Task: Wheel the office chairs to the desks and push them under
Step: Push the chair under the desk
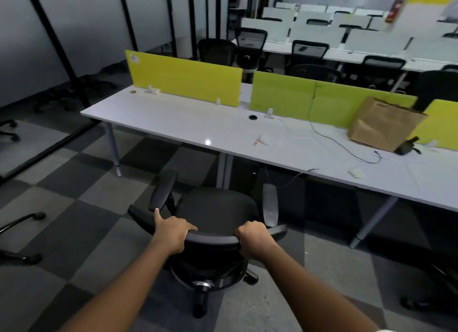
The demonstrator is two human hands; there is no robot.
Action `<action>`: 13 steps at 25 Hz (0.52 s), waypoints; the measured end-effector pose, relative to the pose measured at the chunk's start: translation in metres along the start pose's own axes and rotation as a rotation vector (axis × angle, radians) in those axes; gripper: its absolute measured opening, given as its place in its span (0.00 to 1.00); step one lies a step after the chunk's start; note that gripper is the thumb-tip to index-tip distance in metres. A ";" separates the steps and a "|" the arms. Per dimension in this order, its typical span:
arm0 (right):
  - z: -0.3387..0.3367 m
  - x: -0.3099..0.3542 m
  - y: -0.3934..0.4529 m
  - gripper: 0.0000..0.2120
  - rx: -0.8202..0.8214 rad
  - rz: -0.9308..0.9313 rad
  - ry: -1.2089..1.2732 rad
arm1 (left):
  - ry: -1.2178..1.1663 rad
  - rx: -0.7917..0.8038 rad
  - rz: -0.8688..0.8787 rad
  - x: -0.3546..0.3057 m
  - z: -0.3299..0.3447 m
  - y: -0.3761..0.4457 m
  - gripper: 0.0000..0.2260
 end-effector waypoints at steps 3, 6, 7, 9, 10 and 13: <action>0.025 -0.051 -0.048 0.03 0.037 0.106 0.005 | 0.021 0.022 0.052 -0.074 0.004 0.011 0.32; 0.047 -0.099 -0.089 0.05 0.051 0.203 0.033 | 0.018 0.025 0.128 -0.140 0.004 0.023 0.31; 0.055 -0.116 -0.102 0.07 0.054 0.235 0.046 | 0.025 0.022 0.162 -0.163 0.005 0.028 0.31; 0.069 -0.148 -0.125 0.10 0.063 0.304 0.071 | 0.041 0.025 0.204 -0.208 0.004 0.037 0.30; 0.075 -0.164 -0.134 0.11 0.065 0.336 0.085 | 0.051 0.024 0.215 -0.229 0.002 0.041 0.30; 0.095 -0.209 -0.158 0.13 0.102 0.412 0.118 | 0.061 0.025 0.252 -0.290 -0.006 0.051 0.29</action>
Point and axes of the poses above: each hand's wrist, its own y-axis towards the middle knuckle, its own z-axis out of the palm, x = y × z, the point moved 1 cm from there along y, towards the middle knuckle, and after that the axes turned 10 degrees about -y, right-handed, at the moved point
